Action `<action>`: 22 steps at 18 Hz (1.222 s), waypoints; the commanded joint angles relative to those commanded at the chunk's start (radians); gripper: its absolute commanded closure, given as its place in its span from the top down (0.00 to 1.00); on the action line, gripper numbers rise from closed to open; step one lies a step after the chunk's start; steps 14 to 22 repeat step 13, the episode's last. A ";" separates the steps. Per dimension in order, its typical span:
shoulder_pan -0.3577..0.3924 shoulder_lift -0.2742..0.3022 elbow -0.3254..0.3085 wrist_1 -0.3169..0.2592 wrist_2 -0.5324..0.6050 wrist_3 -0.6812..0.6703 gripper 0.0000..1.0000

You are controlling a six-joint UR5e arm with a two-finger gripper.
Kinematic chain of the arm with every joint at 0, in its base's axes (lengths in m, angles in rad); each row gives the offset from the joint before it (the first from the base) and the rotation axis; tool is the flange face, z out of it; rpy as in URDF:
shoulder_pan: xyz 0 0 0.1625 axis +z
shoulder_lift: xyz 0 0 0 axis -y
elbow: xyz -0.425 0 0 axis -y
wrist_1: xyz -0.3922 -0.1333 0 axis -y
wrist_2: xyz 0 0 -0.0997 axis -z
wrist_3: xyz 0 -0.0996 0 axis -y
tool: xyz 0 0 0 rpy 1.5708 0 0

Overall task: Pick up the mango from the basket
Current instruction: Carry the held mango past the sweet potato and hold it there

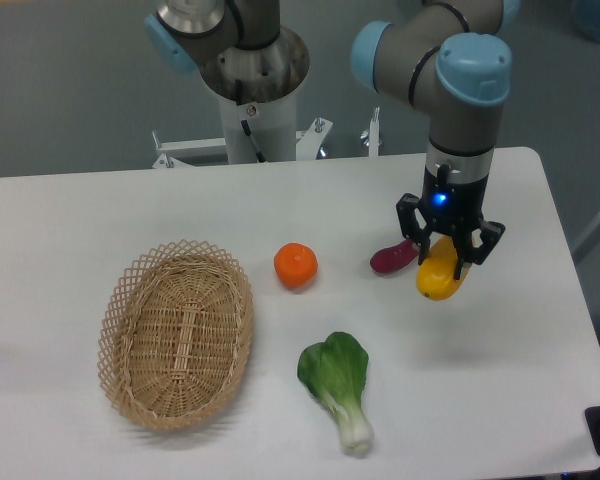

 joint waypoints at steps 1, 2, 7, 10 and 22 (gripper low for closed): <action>0.000 0.002 -0.003 0.003 0.000 0.002 0.40; 0.003 0.005 -0.003 0.002 0.000 0.002 0.40; 0.005 0.006 -0.006 0.002 0.000 0.000 0.40; 0.003 0.006 -0.006 0.002 0.000 0.000 0.40; 0.005 0.008 -0.009 0.002 0.000 0.000 0.40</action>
